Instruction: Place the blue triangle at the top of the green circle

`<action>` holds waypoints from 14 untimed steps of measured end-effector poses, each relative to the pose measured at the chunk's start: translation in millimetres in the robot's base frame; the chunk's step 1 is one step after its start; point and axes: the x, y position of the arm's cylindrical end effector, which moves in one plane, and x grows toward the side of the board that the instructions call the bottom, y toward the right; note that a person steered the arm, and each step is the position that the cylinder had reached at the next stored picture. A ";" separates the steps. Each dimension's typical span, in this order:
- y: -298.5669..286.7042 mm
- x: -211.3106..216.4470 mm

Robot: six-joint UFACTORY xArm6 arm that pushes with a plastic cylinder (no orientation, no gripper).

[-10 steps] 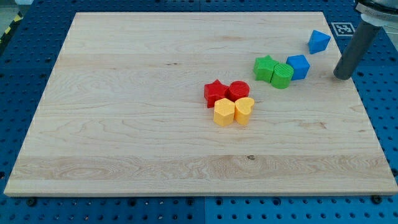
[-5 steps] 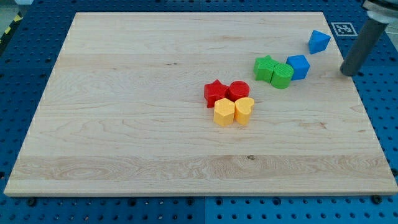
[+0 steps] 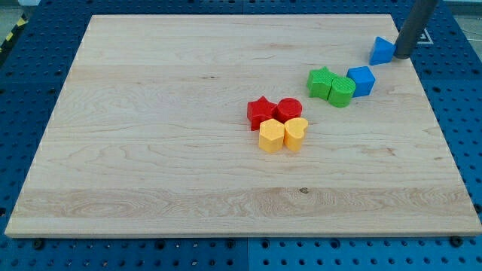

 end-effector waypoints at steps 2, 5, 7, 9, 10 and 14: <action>-22.7 0.4; -74.9 -1.9; -111.3 -16.3; -124.1 -6.9; -124.1 0.2; -115.1 14.2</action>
